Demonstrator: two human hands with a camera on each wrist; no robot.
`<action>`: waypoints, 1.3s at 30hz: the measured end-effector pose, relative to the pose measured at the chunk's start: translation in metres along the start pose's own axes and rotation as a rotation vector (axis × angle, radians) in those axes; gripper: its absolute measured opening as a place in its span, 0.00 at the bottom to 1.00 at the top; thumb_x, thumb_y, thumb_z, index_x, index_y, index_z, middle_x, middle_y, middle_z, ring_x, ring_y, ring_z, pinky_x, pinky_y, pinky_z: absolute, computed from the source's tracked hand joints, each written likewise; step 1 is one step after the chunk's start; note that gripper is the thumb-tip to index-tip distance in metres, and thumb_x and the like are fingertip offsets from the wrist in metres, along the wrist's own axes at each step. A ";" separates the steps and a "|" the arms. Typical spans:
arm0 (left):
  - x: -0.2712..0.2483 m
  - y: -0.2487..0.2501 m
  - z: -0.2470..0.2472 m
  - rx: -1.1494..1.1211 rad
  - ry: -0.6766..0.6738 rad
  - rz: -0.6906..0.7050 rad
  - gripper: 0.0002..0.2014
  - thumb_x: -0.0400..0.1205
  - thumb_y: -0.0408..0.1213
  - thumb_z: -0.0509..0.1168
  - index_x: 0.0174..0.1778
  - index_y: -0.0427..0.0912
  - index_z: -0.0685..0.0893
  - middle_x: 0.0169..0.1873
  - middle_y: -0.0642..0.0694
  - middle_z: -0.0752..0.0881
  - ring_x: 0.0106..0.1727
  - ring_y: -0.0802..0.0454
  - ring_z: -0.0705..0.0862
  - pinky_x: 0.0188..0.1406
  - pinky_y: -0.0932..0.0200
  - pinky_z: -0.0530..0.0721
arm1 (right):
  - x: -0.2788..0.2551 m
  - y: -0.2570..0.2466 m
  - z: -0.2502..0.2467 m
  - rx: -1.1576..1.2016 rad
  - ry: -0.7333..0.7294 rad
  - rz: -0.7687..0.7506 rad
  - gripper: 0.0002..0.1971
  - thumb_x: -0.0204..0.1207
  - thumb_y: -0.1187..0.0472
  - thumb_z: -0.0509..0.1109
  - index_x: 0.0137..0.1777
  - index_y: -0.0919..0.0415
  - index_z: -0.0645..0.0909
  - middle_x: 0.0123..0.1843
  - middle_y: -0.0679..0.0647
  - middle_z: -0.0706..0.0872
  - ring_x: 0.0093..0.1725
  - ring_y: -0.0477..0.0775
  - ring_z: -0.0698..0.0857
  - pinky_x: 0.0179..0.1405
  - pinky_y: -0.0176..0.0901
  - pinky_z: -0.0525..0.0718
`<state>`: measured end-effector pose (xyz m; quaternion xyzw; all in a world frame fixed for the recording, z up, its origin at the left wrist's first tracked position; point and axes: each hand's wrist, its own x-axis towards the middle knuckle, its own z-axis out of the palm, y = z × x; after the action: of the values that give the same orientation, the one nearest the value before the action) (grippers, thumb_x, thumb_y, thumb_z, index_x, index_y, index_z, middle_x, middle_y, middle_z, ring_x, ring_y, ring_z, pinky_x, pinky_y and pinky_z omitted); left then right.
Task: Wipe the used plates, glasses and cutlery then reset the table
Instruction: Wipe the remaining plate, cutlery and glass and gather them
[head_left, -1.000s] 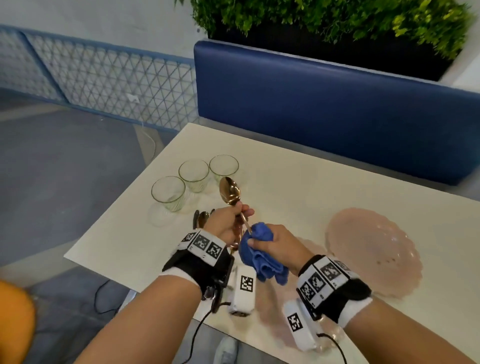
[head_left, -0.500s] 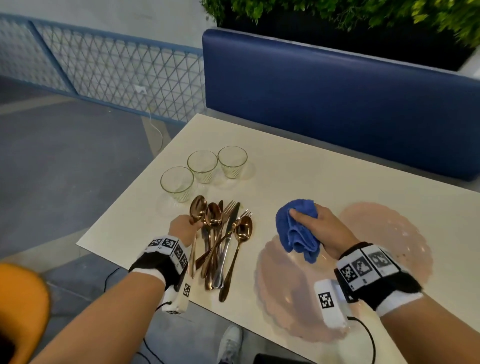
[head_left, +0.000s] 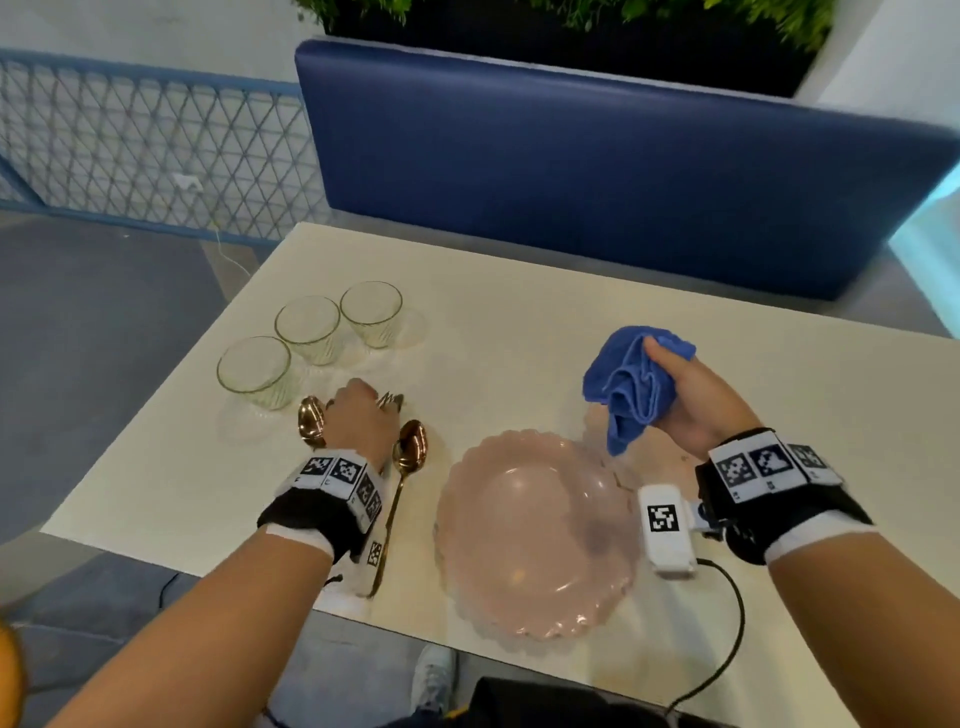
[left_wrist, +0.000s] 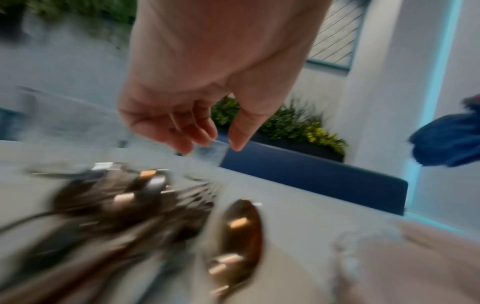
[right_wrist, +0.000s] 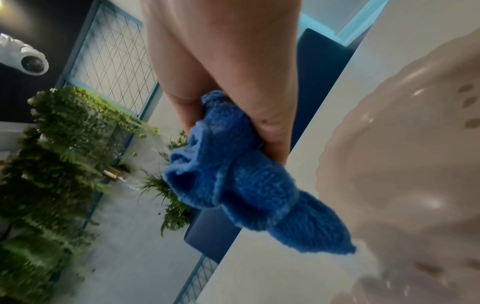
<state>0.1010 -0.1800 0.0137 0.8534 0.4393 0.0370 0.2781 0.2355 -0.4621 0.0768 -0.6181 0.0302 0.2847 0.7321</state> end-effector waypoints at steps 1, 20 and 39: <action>-0.006 0.021 0.008 -0.038 -0.066 0.084 0.15 0.81 0.39 0.62 0.60 0.33 0.77 0.60 0.35 0.81 0.62 0.38 0.79 0.58 0.51 0.76 | 0.000 -0.003 -0.006 0.007 0.034 0.007 0.20 0.84 0.52 0.60 0.72 0.62 0.73 0.53 0.57 0.87 0.48 0.52 0.89 0.40 0.45 0.88; -0.063 0.199 0.153 -0.208 -0.576 0.085 0.20 0.87 0.39 0.49 0.72 0.30 0.69 0.69 0.33 0.75 0.65 0.38 0.77 0.59 0.52 0.72 | -0.029 -0.009 -0.161 -0.421 0.417 -0.110 0.09 0.68 0.62 0.61 0.40 0.69 0.75 0.37 0.72 0.79 0.36 0.72 0.83 0.38 0.63 0.82; -0.132 0.209 0.077 -0.891 -0.117 0.382 0.22 0.87 0.45 0.54 0.24 0.50 0.75 0.19 0.57 0.78 0.25 0.65 0.73 0.30 0.66 0.73 | -0.001 0.018 -0.087 -1.281 -0.030 -0.750 0.34 0.75 0.42 0.45 0.81 0.55 0.61 0.85 0.53 0.53 0.84 0.52 0.49 0.80 0.45 0.40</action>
<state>0.1960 -0.4117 0.0786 0.7172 0.2000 0.2237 0.6290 0.2536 -0.5415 0.0412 -0.8888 -0.3651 -0.0142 0.2764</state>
